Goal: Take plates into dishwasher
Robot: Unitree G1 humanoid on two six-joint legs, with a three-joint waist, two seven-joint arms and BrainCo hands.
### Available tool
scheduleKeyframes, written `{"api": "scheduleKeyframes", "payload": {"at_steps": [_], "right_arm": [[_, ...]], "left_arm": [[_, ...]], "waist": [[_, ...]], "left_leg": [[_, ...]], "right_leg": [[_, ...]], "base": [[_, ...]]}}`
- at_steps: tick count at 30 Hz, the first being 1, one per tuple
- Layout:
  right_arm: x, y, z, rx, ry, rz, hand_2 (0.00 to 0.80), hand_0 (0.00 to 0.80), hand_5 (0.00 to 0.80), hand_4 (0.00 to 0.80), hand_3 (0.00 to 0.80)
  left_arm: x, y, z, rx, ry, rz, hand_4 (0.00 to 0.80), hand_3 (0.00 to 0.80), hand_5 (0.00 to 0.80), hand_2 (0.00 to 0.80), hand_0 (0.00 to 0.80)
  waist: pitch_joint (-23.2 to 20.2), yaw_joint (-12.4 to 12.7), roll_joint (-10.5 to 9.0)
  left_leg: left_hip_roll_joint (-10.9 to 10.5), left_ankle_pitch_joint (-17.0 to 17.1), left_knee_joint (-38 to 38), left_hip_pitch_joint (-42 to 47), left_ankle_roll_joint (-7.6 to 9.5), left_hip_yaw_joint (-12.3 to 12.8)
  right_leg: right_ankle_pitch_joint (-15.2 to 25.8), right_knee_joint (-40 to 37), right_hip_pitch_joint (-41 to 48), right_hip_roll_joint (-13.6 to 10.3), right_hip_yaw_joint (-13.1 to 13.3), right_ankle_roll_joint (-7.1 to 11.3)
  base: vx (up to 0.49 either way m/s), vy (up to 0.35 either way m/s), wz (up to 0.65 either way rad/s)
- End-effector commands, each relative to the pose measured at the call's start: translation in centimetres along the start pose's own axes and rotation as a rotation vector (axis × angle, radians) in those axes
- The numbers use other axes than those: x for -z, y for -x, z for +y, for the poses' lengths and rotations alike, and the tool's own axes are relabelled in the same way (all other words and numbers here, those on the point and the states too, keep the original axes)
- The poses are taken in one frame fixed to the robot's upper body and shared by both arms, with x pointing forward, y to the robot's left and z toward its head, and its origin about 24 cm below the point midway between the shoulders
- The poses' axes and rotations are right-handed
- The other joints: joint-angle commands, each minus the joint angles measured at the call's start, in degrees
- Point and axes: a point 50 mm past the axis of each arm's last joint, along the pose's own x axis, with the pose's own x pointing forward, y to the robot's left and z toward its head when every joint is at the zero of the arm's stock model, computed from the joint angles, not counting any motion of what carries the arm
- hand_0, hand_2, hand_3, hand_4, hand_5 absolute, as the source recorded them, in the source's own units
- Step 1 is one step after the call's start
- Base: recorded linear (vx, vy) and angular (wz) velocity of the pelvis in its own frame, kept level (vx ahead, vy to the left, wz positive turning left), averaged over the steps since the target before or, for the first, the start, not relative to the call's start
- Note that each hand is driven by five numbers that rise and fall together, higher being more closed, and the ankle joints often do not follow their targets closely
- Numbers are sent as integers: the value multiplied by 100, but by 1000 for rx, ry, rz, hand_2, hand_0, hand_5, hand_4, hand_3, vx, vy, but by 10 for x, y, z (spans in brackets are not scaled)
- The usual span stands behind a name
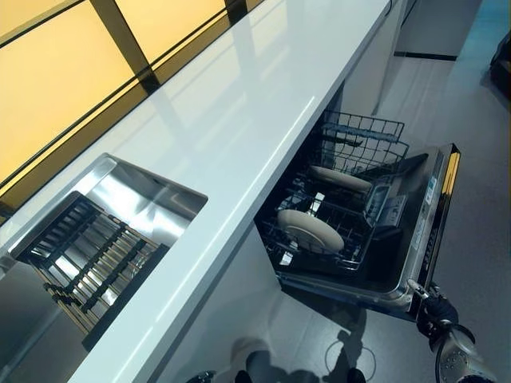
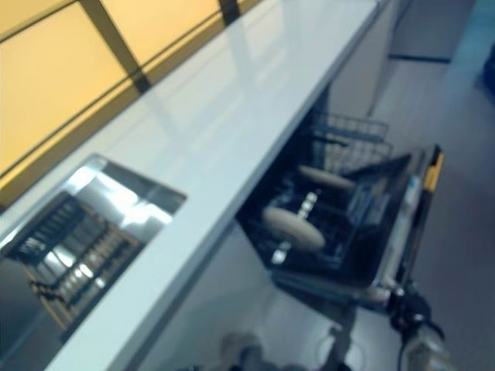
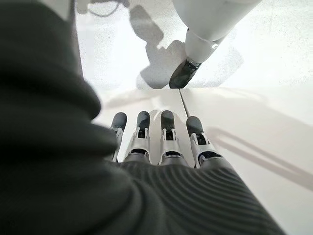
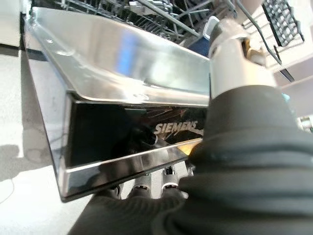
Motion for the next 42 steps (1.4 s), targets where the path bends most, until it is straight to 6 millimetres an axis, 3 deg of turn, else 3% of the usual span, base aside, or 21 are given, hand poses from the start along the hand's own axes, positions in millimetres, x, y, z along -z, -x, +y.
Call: {"api": "scheduleKeyframes", "payload": {"at_steps": [1, 13, 42], "right_arm": [[-4, -13, 92, -298, -2, -16, 0, 0, 0, 0, 0], [-2, -5, 147, -480, 49, 4, 0, 0, 0, 0, 0], [-3, 26, 216, -802, 28, -4, 0, 0, 0, 0, 0]], "left_arm": [[-19, -3, 28, -40, -101, -13, 0, 0, 0, 0, 0], [-12, -2, 36, -54, -113, 37, 0, 0, 0, 0, 0], [20, 4, 17, -20, -67, 140, 0, 0, 0, 0, 0]], "waist": [[-11, 403, -355], [-133, 532, -638], [-662, 961, -911]], "left_leg": [[-424, -242, -12, -123, 282, -78], [-343, -242, -12, 6, 296, -29], [-311, -339, -12, 407, 298, -77]], "right_leg": [[-672, 1142, -495, 99, -331, -424], [-594, 1068, -327, 193, -416, -403], [-726, 870, 380, 218, -883, -480]], "base": [[0, 0, 0], [4, -9, 0], [58, 4, -1]]}}
